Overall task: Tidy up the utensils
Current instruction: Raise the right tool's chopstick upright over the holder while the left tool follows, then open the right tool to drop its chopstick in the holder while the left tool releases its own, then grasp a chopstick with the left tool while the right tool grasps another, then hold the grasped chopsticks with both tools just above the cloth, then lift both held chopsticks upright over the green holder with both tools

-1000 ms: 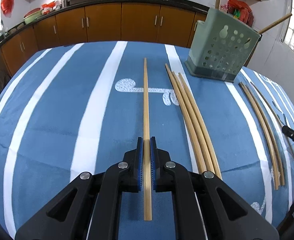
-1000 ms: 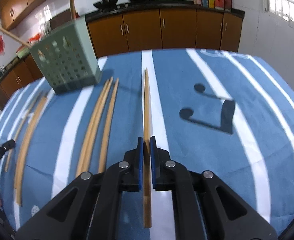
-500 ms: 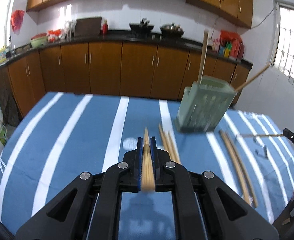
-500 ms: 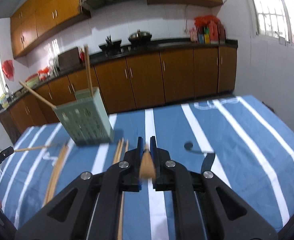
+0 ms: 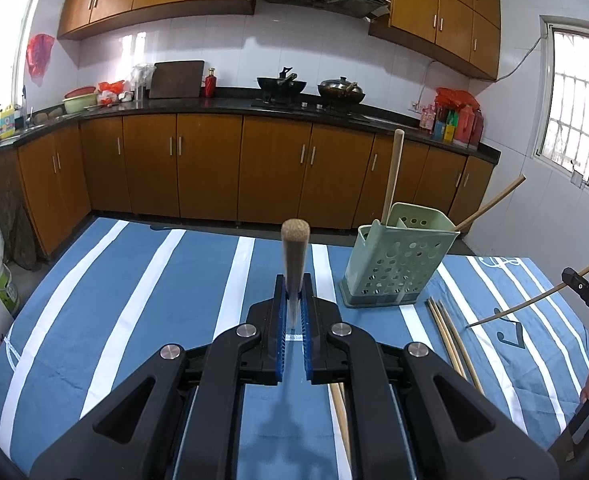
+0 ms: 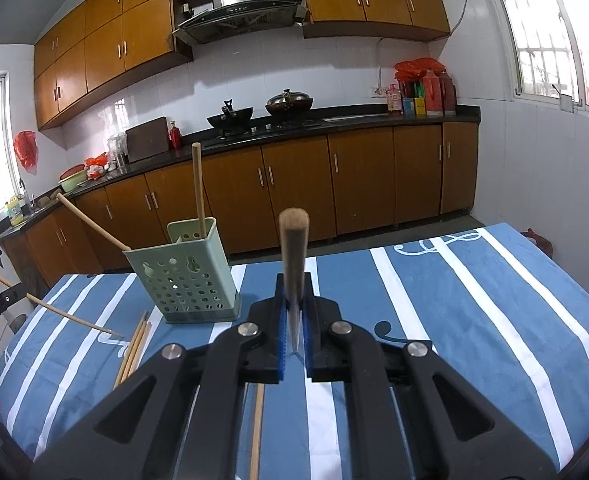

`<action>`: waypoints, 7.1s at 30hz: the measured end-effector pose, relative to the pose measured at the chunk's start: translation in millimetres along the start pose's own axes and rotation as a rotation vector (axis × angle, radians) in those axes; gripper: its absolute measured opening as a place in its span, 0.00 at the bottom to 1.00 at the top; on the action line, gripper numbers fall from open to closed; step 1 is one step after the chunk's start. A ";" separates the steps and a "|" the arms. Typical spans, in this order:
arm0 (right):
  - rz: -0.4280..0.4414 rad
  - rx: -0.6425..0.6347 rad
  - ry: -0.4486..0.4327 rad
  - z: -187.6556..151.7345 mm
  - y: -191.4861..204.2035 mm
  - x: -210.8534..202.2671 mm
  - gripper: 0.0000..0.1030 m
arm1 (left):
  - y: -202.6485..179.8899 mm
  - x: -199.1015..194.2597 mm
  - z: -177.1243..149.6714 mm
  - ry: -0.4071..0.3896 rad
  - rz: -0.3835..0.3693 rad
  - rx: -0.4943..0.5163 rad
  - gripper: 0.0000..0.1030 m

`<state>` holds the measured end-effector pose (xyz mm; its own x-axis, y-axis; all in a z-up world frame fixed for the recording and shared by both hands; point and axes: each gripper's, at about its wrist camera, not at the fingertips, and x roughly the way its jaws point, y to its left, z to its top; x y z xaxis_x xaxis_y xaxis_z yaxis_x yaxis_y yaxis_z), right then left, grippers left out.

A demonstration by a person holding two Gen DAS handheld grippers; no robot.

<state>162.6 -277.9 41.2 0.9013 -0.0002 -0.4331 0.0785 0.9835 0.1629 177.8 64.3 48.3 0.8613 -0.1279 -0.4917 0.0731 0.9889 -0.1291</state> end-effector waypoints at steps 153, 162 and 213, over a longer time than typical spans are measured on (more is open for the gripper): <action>-0.062 -0.059 0.432 -102.1 8.6 97.9 0.08 | 4.0 87.8 -100.0 0.359 -0.006 -0.019 0.07; -0.062 -0.052 0.427 -101.6 7.5 98.1 0.08 | 6.1 88.1 -100.1 0.359 -0.021 -0.044 0.08; -0.048 -0.051 0.433 -107.0 5.5 85.7 0.09 | -3.1 79.4 -107.4 0.361 0.028 0.021 0.08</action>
<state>194.7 -253.2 -89.8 0.6347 0.0190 -0.7725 0.0849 0.9919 0.0941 192.0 43.0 -82.8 0.6304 -0.1152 -0.7676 0.0651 0.9933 -0.0955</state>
